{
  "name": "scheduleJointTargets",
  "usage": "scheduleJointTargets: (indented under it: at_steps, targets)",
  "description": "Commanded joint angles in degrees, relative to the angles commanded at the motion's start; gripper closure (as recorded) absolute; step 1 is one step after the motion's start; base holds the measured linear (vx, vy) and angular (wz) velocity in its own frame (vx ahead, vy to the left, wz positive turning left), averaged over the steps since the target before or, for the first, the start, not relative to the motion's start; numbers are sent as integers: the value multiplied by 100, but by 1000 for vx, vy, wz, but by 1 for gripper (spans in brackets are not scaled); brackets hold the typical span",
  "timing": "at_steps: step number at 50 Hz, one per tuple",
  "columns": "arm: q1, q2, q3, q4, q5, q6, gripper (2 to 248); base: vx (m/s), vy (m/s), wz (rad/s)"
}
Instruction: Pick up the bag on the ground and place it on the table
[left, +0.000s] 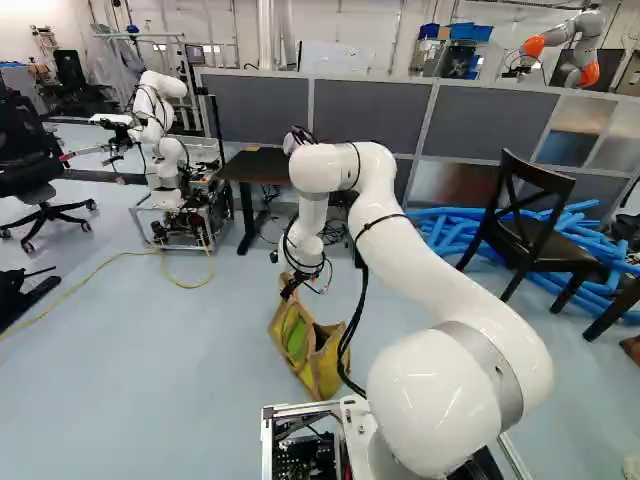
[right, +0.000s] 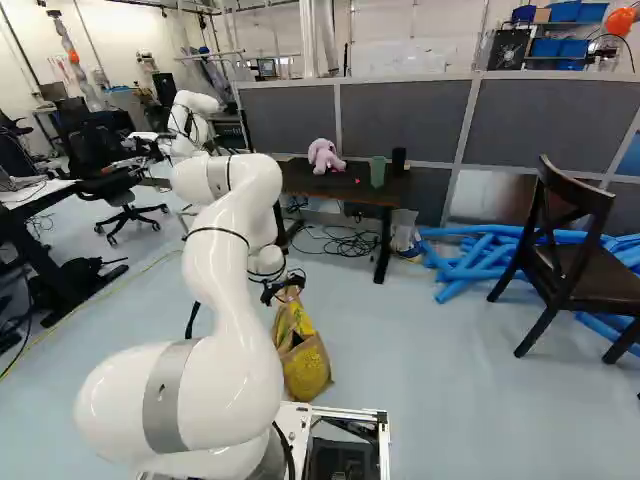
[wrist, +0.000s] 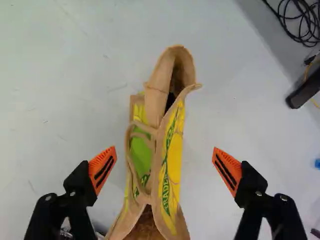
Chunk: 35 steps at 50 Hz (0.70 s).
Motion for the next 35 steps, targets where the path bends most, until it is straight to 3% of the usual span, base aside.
scheduleJointTargets:
  at_steps: [35]
  targets:
    - [-17,-779,-730,0,-660,0,3,0,0,0]
